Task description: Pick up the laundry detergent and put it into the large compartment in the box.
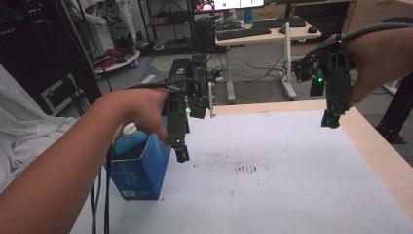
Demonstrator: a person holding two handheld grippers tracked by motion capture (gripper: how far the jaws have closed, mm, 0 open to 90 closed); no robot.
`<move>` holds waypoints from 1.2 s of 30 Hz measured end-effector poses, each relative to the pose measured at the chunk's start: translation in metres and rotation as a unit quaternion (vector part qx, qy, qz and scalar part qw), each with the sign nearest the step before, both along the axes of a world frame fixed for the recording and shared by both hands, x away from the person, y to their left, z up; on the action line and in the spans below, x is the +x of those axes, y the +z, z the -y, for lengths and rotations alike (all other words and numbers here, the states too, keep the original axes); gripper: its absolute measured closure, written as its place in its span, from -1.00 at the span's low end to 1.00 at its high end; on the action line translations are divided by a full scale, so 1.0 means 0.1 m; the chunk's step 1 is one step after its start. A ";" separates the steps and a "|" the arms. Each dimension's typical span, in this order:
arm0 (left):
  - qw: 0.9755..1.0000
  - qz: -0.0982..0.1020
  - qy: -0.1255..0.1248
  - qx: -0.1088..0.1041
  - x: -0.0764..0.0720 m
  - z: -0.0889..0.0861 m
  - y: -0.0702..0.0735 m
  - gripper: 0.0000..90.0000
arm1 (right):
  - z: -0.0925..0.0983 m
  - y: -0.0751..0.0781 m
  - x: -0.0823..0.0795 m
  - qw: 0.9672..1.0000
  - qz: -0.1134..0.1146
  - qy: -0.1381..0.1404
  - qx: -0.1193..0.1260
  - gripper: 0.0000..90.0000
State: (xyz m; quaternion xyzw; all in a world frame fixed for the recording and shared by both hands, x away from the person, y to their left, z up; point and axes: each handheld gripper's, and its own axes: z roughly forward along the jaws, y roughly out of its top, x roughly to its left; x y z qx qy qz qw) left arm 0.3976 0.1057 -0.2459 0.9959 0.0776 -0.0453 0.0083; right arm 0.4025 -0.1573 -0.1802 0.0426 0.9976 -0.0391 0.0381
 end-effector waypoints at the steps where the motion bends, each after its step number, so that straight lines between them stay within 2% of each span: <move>1: 1.000 -0.001 0.003 0.000 0.01 0.00 0.00 -0.96 | -0.01 0.00 0.00 1.000 0.000 -0.001 0.000 -0.94; 5: 1.000 -0.001 0.001 0.005 0.02 0.01 -0.03 -0.96 | -0.01 0.04 -0.01 1.000 0.004 -0.001 0.008 -0.94; 11: 1.000 -0.004 0.000 -0.004 0.01 0.03 -0.02 -0.96 | 0.00 0.03 0.00 1.000 0.003 0.000 0.003 -0.94; 19: 1.000 -0.003 -0.008 -0.002 0.01 0.09 -0.01 -0.96 | 0.02 0.05 0.00 1.000 0.003 -0.001 0.003 -0.94; 22: 1.000 -0.004 -0.007 -0.001 0.01 0.09 -0.01 -0.96 | 0.03 0.05 -0.01 1.000 0.003 -0.008 0.006 -0.94; 36: 1.000 -0.003 -0.004 0.004 0.02 0.07 -0.02 -0.96 | 0.00 0.03 0.02 1.000 0.000 0.000 0.006 -0.94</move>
